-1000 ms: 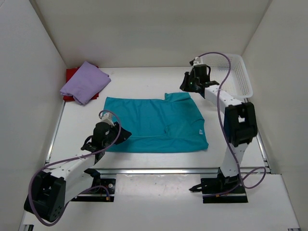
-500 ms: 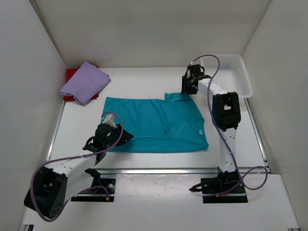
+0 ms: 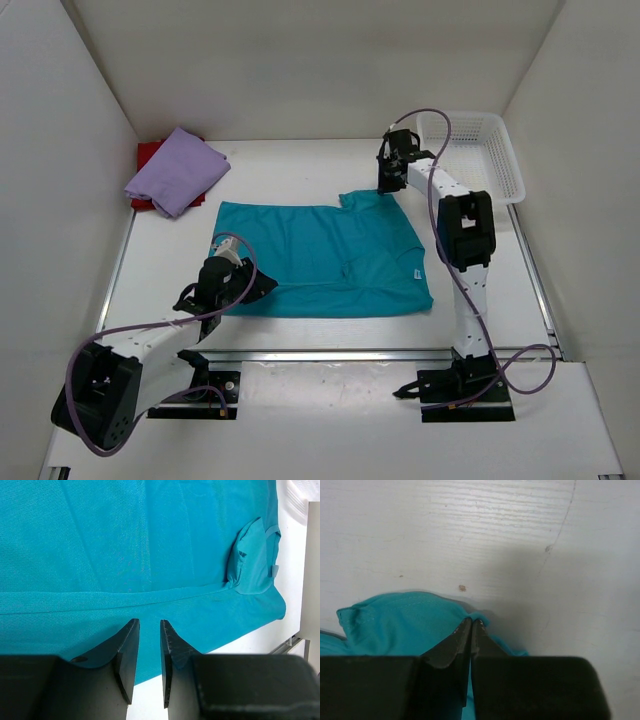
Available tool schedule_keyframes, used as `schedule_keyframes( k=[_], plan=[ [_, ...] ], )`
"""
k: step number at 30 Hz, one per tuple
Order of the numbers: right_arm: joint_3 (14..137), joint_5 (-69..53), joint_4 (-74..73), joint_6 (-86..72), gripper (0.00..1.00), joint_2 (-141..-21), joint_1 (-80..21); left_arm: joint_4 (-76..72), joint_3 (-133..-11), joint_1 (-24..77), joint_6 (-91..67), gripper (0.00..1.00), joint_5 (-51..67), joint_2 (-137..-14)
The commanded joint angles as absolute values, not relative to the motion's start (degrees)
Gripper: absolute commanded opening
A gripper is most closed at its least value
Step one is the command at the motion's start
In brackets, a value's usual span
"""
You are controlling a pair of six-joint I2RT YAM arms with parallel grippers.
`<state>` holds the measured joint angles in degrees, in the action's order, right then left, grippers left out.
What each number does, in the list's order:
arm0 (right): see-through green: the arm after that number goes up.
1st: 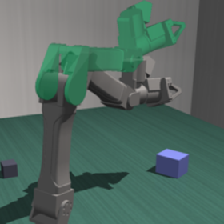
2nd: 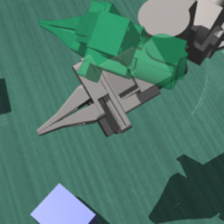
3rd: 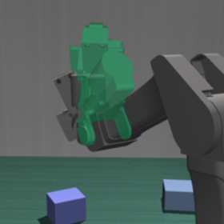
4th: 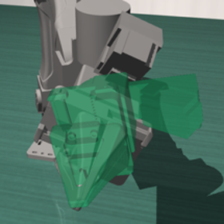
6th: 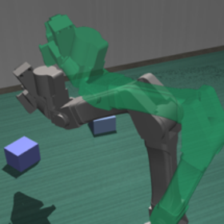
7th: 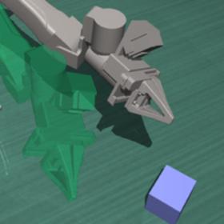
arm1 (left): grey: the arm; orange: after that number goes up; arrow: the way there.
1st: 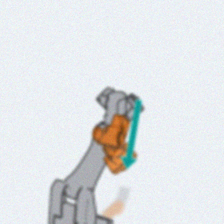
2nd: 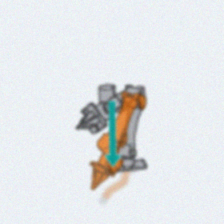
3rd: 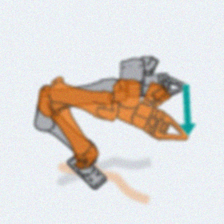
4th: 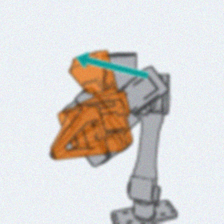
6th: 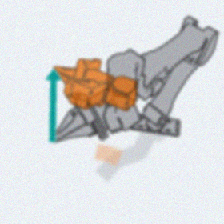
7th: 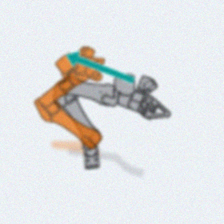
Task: Fold and stack the t-shirts
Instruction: Grap the side of the flattened tshirt furthest away from the robot with both arms
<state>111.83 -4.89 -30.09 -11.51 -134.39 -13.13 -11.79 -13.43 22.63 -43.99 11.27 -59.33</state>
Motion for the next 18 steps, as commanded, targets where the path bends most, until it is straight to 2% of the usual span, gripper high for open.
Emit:
schedule_keyframes(
  k=[1,5,8,10,11,14,18],
  plan=[
    [108.73,-1.06,-25.94,-10.90,0.01,-125.96,-14.85,-12.66,-14.24,22.68,-43.68,0.34,11.25,-58.98],
    [92.86,-0.52,-14.71,-12.73,0.01,-113.15,-15.12,-13.18,-13.54,21.80,-43.94,0.35,11.34,-58.36],
    [87.12,-5.07,-13.98,-15.99,0.05,-112.41,-12.31,-13.97,-12.92,21.54,-44.12,0.34,11.77,-58.97],
    [86.13,-9.12,-15.89,-16.70,0.19,-114.77,-10.12,-13.97,-13.09,21.88,-43.86,0.34,11.87,-59.15],
    [86.65,-9.58,-17.39,-16.53,0.21,-115.48,-10.11,-13.97,-12.75,21.97,-43.94,0.34,11.52,-59.32],
    [85.44,-11.25,-19.43,-16.00,0.18,-116.19,-9.75,-13.71,-12.66,22.06,-43.77,0.35,11.43,-59.15],
    [84.72,-11.95,-15.21,-16.17,0.31,-113.11,-8.53,-14.32,-12.48,21.27,-43.68,0.34,11.86,-59.76]
  ],
)
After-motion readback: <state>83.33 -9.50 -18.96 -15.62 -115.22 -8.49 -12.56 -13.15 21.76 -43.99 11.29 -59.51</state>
